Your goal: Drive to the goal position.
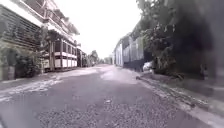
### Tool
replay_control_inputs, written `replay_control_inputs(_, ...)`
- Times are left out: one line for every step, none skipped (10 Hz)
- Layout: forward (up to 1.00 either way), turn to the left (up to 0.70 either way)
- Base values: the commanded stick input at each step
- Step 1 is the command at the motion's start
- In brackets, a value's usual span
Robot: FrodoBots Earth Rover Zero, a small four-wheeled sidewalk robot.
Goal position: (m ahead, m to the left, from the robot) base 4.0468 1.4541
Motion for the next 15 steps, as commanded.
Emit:
replay_control_inputs(1.00, 0.00)
replay_control_inputs(1.00, 0.00)
replay_control_inputs(1.00, 0.00)
replay_control_inputs(1.00, 0.00)
replay_control_inputs(1.00, 0.00)
replay_control_inputs(1.00, 0.00)
replay_control_inputs(1.00, 0.00)
replay_control_inputs(1.00, 0.00)
replay_control_inputs(1.00, 0.00)
replay_control_inputs(1.00, 0.00)
replay_control_inputs(1.00, 0.00)
replay_control_inputs(1.00, 0.00)
replay_control_inputs(1.00, 0.00)
replay_control_inputs(1.00, 0.00)
replay_control_inputs(1.00, 0.00)
